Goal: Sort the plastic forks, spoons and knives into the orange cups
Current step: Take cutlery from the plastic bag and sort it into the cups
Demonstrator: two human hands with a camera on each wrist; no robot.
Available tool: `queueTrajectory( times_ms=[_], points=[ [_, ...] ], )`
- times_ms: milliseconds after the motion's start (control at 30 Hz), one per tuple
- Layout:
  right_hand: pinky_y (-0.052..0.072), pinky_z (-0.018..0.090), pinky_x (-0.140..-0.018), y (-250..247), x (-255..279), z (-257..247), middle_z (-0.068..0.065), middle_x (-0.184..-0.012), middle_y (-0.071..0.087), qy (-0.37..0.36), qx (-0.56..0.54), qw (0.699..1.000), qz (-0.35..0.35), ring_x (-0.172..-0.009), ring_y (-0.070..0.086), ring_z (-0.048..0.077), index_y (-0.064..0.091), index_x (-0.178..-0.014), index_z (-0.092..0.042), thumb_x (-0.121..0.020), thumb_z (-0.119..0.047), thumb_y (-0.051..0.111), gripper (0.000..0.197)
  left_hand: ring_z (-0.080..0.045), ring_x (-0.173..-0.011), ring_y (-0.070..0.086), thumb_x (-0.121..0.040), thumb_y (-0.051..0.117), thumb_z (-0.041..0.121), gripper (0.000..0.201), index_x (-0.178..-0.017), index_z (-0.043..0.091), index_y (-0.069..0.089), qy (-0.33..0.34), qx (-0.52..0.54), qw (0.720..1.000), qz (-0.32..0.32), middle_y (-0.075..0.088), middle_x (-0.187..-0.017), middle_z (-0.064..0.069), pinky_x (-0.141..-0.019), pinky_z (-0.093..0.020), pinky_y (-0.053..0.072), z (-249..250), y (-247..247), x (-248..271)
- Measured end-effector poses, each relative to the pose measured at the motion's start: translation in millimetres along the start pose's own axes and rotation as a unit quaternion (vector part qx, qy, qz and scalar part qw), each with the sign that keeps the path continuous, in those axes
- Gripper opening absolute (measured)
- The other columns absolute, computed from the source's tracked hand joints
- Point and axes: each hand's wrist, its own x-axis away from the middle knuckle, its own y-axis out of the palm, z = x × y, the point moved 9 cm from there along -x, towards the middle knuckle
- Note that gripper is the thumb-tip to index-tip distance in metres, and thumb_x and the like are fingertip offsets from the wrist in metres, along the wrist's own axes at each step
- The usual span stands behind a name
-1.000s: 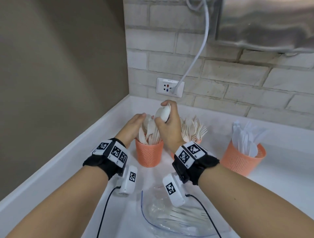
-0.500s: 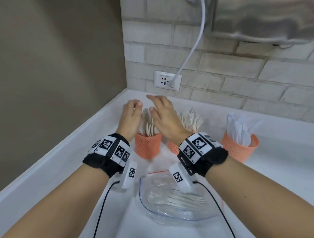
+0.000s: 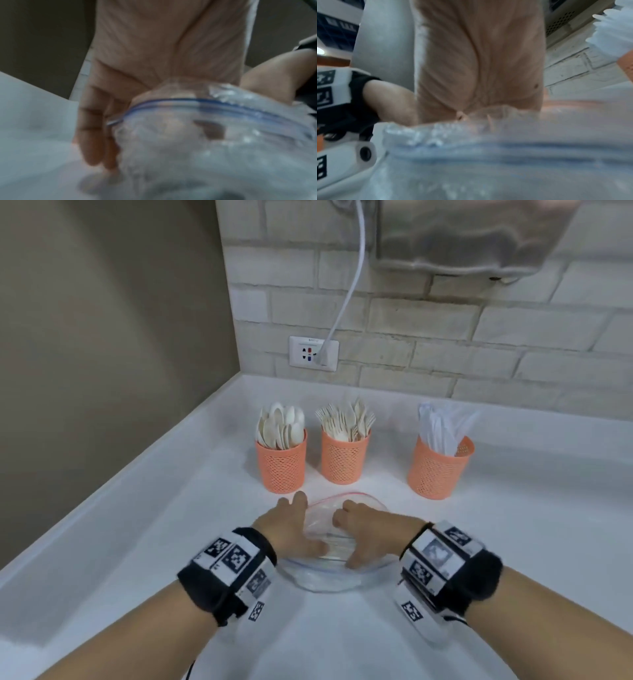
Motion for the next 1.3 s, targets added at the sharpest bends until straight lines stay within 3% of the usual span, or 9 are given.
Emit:
queueTrajectory(
  times_ms=[200, 333, 500, 600, 667, 733, 833, 1067, 1300],
  points=[
    [0.041, 0.037, -0.091, 7, 1, -11, 0.014, -0.127, 0.040, -0.004, 0.010, 1.000, 0.018, -0.116, 0.042, 0.030, 0.027, -0.136, -0.008, -0.070, -0.020, 0.077, 0.083, -0.023, -0.083, 0.050, -0.080, 0.052, -0.004, 0.053, -0.127, 0.011, 0.033, 0.006, 0.133, 0.986, 0.096, 0.053, -0.098, -0.011, -0.068, -0.028, 0.041, 1, -21, 2],
    [0.039, 0.030, -0.071, 0, 7, -15, 0.016, -0.117, 0.052, -0.019, -0.039, 0.997, 0.068, -0.099, 0.053, 0.029, 0.029, -0.133, -0.005, -0.073, -0.009, 0.070, 0.073, -0.024, -0.073, 0.056, -0.076, 0.049, -0.014, 0.047, -0.109, 0.018, 0.041, 0.012, 0.330, 0.931, 0.156, 0.056, -0.085, -0.010, -0.061, -0.027, 0.047, -2, -40, 6],
    [0.041, 0.027, -0.074, -20, 24, 3, 0.012, -0.110, 0.060, -0.051, -0.151, 0.973, 0.168, -0.095, 0.055, 0.024, 0.039, -0.130, -0.008, -0.079, -0.007, 0.060, 0.055, -0.018, -0.055, 0.044, -0.076, 0.037, -0.024, 0.038, -0.083, 0.012, 0.047, 0.088, 0.466, 0.865, 0.167, 0.050, -0.075, -0.007, -0.043, -0.014, 0.040, -1, -60, 16],
    [0.041, 0.017, -0.074, -34, 42, 15, -0.005, -0.103, 0.061, -0.105, -0.308, 0.919, 0.221, -0.087, 0.057, 0.006, 0.050, -0.127, -0.013, -0.073, -0.003, 0.062, 0.057, -0.018, -0.066, 0.045, -0.073, 0.029, -0.025, 0.047, -0.064, 0.011, 0.057, 0.124, 0.389, 0.896, 0.171, 0.051, -0.077, -0.003, -0.055, -0.009, 0.040, -2, -60, 19],
    [0.041, 0.009, -0.069, -34, 49, 20, -0.013, -0.092, 0.061, -0.126, -0.396, 0.883, 0.216, -0.075, 0.057, -0.008, 0.055, -0.117, -0.018, -0.072, 0.002, 0.063, 0.050, -0.018, -0.085, 0.051, -0.080, 0.035, -0.019, 0.046, -0.081, 0.013, 0.068, 0.100, 0.319, 0.927, 0.169, 0.053, -0.099, 0.000, -0.074, -0.013, 0.043, -3, -53, 18],
    [0.043, 0.011, -0.069, -32, 53, 27, -0.011, -0.082, 0.062, -0.124, -0.467, 0.851, 0.206, -0.070, 0.058, -0.006, 0.059, -0.099, -0.019, -0.077, 0.006, 0.064, 0.033, -0.015, -0.108, 0.047, -0.086, 0.046, -0.006, 0.034, -0.107, 0.014, 0.065, 0.080, 0.319, 0.934, 0.141, 0.047, -0.118, 0.001, -0.096, -0.023, 0.039, -1, -44, 18],
    [0.050, 0.015, -0.069, -40, 62, 49, 0.003, -0.081, 0.065, -0.087, -0.565, 0.778, 0.260, -0.074, 0.063, 0.010, 0.063, -0.095, -0.002, -0.079, 0.004, 0.065, 0.018, -0.018, -0.121, 0.044, -0.083, 0.059, 0.004, 0.036, -0.113, 0.022, 0.055, 0.083, 0.289, 0.951, 0.074, 0.045, -0.130, -0.002, -0.097, -0.028, 0.039, 6, -32, 18],
    [0.049, 0.030, -0.071, -57, 80, 94, 0.005, -0.061, 0.058, -0.102, -0.814, 0.453, 0.348, -0.059, 0.058, 0.017, 0.056, -0.080, -0.003, -0.083, 0.006, 0.057, 0.010, -0.025, -0.130, 0.038, -0.086, 0.045, 0.000, 0.047, -0.132, 0.006, 0.043, -0.039, 0.055, 0.997, 0.037, 0.036, -0.141, -0.012, -0.101, -0.026, 0.034, -9, -11, 12],
    [0.053, 0.025, -0.066, -72, 98, 92, 0.003, -0.059, 0.056, -0.135, -0.837, 0.420, 0.324, -0.058, 0.057, 0.015, 0.057, -0.073, -0.005, -0.085, 0.000, 0.054, 0.014, -0.032, -0.125, 0.043, -0.093, 0.041, 0.032, 0.050, -0.138, 0.012, 0.035, -0.134, -0.071, 0.988, -0.007, 0.027, -0.142, -0.015, -0.106, -0.037, 0.036, -27, -10, 20]
  ],
)
